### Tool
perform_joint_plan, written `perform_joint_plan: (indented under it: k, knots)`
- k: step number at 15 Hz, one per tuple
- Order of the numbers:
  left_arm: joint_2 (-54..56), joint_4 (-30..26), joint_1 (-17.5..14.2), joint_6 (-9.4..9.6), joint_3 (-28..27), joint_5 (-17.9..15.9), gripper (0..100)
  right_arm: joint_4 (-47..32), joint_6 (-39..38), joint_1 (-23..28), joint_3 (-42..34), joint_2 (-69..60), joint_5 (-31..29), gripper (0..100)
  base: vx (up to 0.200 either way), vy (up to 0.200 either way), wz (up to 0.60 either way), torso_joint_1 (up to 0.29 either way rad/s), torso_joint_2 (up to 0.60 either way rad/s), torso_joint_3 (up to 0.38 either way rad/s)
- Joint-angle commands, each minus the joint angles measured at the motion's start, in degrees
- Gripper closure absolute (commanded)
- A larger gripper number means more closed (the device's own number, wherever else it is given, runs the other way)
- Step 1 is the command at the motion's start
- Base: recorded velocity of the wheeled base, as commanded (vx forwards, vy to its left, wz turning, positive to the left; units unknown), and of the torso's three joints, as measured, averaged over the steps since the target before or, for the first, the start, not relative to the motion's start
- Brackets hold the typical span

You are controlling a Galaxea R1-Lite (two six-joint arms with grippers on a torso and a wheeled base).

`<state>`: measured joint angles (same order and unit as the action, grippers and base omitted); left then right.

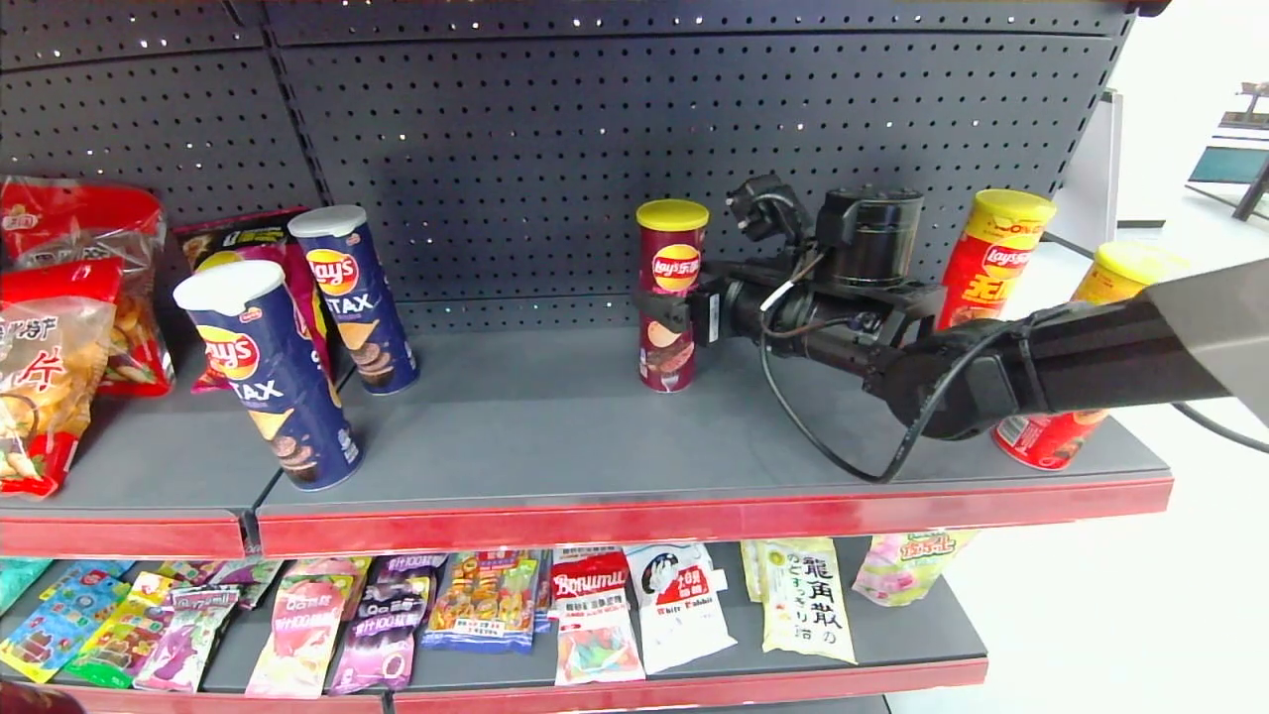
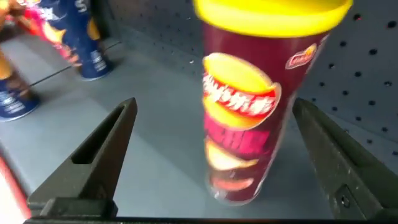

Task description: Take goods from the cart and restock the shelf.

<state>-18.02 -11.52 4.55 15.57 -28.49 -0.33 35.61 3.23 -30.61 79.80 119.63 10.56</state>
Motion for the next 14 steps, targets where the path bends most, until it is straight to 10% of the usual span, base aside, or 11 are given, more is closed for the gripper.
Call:
perform_joint_plan:
  k: [1,12,13,14]
  knots:
    - [-0.44,0.01,0.02,-0.01,0.01,-0.02,100,-0.01,0.02,0.38,2.73,2.81,-0.45,0,0.000,0.000,0.00,0.000,0.00,0.000]
    - [-0.53,0.01,0.02,-0.01,-0.08,0.15,100,-0.36,0.11,1.43,12.84,9.49,-2.12,0,0.000,0.000,0.00,0.000,0.00,0.000]
    - [-0.53,0.01,0.02,-0.01,-0.08,0.07,100,-0.36,0.11,1.52,12.92,9.92,-2.12,100,0.000,0.000,0.00,0.000,0.00,0.000]
    - [-0.53,0.01,0.02,-0.01,-0.08,0.07,100,-0.36,0.11,1.52,13.19,10.19,-2.12,100,0.000,0.000,0.00,0.000,0.00,0.000]
